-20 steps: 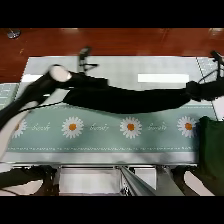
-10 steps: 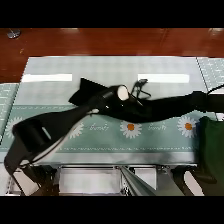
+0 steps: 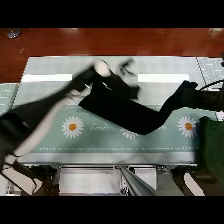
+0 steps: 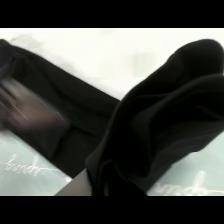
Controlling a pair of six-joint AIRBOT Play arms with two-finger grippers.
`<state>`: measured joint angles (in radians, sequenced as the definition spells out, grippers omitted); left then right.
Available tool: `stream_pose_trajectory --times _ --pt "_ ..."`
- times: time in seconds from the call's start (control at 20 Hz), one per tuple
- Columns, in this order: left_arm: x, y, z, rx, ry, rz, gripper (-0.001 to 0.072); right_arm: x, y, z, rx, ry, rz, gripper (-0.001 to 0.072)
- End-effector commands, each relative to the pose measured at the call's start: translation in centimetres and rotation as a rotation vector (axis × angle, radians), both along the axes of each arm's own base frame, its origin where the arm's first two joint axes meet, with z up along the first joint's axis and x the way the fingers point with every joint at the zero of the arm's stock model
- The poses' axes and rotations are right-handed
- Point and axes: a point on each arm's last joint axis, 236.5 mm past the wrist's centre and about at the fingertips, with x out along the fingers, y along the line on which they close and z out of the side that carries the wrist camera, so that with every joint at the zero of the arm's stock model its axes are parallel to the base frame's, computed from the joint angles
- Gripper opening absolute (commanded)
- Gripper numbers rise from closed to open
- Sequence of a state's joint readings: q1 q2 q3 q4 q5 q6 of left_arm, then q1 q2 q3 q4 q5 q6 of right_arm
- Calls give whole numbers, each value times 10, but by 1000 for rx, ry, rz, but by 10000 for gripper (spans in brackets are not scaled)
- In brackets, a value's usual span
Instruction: Fold the shirts.
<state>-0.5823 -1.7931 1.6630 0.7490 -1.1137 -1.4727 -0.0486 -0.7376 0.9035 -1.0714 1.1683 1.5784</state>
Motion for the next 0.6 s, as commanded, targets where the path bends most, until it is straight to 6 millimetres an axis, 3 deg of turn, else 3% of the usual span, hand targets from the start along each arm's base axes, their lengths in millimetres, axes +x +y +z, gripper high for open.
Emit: stream_pose_trajectory --times 0.0,0.15,0.25,0.35,0.55 --pt "57 134 52 68 -54 148 33 11 38 0 75 13 58 28" --pt "71 264 83 186 -141 372 33 39 99 -3 115 36 189 28" --pt "56 323 106 180 -229 564 33 60 149 -10 125 60 281 28" --pt "13 348 105 184 -300 665 34 76 203 -24 151 103 374 28" --pt "-82 330 59 121 -289 727 33 101 292 -74 145 174 498 28"
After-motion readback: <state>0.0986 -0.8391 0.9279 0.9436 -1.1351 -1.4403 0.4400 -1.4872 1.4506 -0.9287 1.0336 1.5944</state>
